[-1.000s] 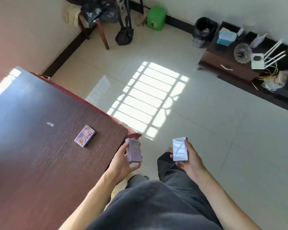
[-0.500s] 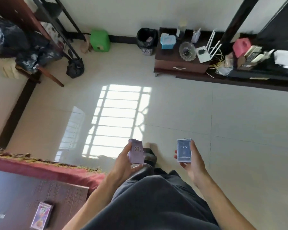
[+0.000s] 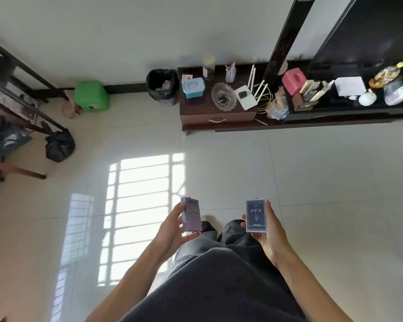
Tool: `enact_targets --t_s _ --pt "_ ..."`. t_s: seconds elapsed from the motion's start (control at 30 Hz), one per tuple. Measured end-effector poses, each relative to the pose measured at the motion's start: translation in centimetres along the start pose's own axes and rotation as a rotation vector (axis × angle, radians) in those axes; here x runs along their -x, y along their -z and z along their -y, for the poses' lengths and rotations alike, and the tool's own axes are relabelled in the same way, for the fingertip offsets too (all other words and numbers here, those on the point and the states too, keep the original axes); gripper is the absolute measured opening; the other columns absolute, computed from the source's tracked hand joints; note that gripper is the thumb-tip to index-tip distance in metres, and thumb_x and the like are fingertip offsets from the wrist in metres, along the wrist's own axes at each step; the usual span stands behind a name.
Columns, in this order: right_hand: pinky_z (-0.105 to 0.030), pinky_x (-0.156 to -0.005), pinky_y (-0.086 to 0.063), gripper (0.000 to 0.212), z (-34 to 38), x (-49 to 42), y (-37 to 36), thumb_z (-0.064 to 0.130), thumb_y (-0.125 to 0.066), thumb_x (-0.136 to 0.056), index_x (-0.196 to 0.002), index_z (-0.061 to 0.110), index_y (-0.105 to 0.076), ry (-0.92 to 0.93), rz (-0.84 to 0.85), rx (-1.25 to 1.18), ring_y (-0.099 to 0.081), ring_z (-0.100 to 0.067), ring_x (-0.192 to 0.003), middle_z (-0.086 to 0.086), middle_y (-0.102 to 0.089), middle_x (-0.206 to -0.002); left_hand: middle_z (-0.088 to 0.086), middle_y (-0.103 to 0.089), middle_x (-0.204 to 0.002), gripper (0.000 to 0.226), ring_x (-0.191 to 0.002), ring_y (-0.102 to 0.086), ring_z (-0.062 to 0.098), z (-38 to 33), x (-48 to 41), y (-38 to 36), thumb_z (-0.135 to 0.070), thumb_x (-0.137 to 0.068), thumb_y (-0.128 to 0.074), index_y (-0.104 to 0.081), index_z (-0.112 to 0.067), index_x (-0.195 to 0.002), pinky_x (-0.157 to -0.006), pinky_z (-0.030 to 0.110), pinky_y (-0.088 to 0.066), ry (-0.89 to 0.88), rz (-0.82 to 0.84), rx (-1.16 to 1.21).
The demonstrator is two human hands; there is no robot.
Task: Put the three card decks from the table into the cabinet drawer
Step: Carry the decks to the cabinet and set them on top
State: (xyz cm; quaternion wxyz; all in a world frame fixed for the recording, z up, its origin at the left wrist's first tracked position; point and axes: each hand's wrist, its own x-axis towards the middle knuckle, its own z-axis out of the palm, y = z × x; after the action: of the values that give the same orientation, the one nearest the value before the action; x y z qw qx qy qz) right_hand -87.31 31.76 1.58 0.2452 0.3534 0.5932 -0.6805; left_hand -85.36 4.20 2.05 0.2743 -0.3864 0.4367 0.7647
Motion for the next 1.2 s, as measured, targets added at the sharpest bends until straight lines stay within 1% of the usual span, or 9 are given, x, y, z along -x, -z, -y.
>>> enact_targets --t_s 0.1,0.23,0.43,0.57,0.67,0.77,0.93,1.1,1.2 --pt "-0.036 -0.078 -0.054 0.058 3.0 -2.3 -0.4 0.063 -0.040 -0.100 -0.126 0.019 -0.068 -0.008 0.003 -0.031 -0.077 -0.026 -0.091 -0.013 -0.080 -0.108 0.020 -0.068 -0.119 0.059 -0.099 -0.071 0.034 -4.5 -2.7 -2.7 -0.053 -0.083 -0.072 -0.065 -0.020 -0.130 -0.086 0.051 -0.058 -0.005 0.029 -0.036" --pt "-0.036 -0.077 -0.053 0.056 7.3 -6.7 -0.8 0.063 -0.043 -0.100 -0.121 0.019 -0.071 -0.016 -0.006 -0.081 -0.077 -0.026 -0.088 -0.016 -0.080 -0.106 0.019 -0.069 -0.110 0.053 -0.100 -0.068 0.036 -9.2 -6.9 -5.8 -0.051 -0.086 -0.069 -0.066 -0.020 -0.128 -0.095 0.056 -0.051 -0.009 0.046 -0.010" --pt "-0.037 -0.077 -0.054 0.056 15.7 -14.3 -0.3 0.063 -0.043 -0.100 -0.117 0.019 -0.073 -0.027 0.018 -0.106 -0.078 -0.027 -0.085 -0.018 -0.080 -0.106 0.024 -0.069 -0.119 0.052 -0.105 -0.068 0.041 -15.1 -12.8 -11.6 -0.045 -0.083 -0.073 -0.068 -0.015 -0.125 -0.099 0.062 -0.049 0.020 -0.021 0.039" --pt "-0.036 -0.075 -0.055 0.055 20.9 -18.4 -0.4 0.063 -0.042 -0.101 -0.120 0.020 -0.072 -0.052 0.028 -0.101 -0.079 -0.026 -0.084 -0.016 -0.080 -0.107 0.023 -0.069 -0.116 0.048 -0.099 -0.069 0.040 -18.8 -15.4 -15.5 -0.043 -0.092 -0.063 -0.065 -0.010 -0.126 -0.093 0.056 -0.051 0.062 -0.033 0.090" --pt "-0.041 -0.086 -0.057 0.052 23.9 -20.5 -1.0 0.061 -0.041 -0.102 -0.121 0.022 -0.069 -0.066 0.033 -0.084 -0.078 -0.029 -0.092 -0.015 -0.079 -0.110 0.023 -0.068 -0.115 0.039 -0.098 -0.067 0.039 -21.2 -16.5 -17.5 -0.041 -0.097 -0.055 -0.067 -0.012 -0.120 -0.099 0.058 -0.047 0.073 -0.023 0.136" --pt "-0.041 -0.086 -0.056 0.048 26.5 -22.1 -1.6 0.060 -0.040 -0.102 -0.119 0.025 -0.068 -0.084 0.038 -0.088 -0.074 -0.034 -0.101 -0.016 -0.078 -0.111 0.024 -0.065 -0.118 0.038 -0.101 -0.064 0.039 -23.2 -17.6 -18.4 -0.041 -0.098 -0.054 -0.066 -0.013 -0.121 -0.105 0.061 -0.041 0.072 -0.038 0.188" --pt "-0.038 -0.082 -0.051 0.047 29.5 -24.6 -3.2 0.058 -0.039 -0.104 -0.113 0.025 -0.071 -0.105 0.056 -0.094 -0.075 -0.028 -0.090 -0.013 -0.081 -0.102 0.025 -0.064 -0.120 0.049 -0.104 -0.063 0.039 -25.9 -19.8 -19.1 -0.041 -0.100 -0.049 -0.057 -0.008 -0.135 -0.091 0.054 -0.051 0.061 -0.045 0.158" --pt "-0.040 -0.083 -0.051 0.051 31.4 -27.1 -5.3 0.059 -0.038 -0.104 -0.118 0.022 -0.070 -0.124 0.054 -0.083 -0.075 -0.029 -0.094 -0.014 -0.080 -0.106 0.031 -0.055 -0.138 0.047 -0.111 -0.061 0.043 -29.2 -22.5 -18.7 -0.039 -0.099 -0.052 -0.057 -0.010 -0.136 -0.103 0.060 -0.044 0.071 -0.059 0.141" --pt "-0.041 -0.083 -0.053 0.056 32.0 -29.3 -6.6 0.063 -0.042 -0.099 -0.125 0.020 -0.067 -0.120 0.031 -0.091 -0.075 -0.031 -0.099 -0.015 -0.079 -0.110 0.031 -0.052 -0.141 0.045 -0.112 -0.061 0.042 -30.8 -25.0 -17.8 -0.040 -0.097 -0.057 -0.060 -0.014 -0.133 -0.103 0.061 -0.044 0.092 -0.035 0.172"
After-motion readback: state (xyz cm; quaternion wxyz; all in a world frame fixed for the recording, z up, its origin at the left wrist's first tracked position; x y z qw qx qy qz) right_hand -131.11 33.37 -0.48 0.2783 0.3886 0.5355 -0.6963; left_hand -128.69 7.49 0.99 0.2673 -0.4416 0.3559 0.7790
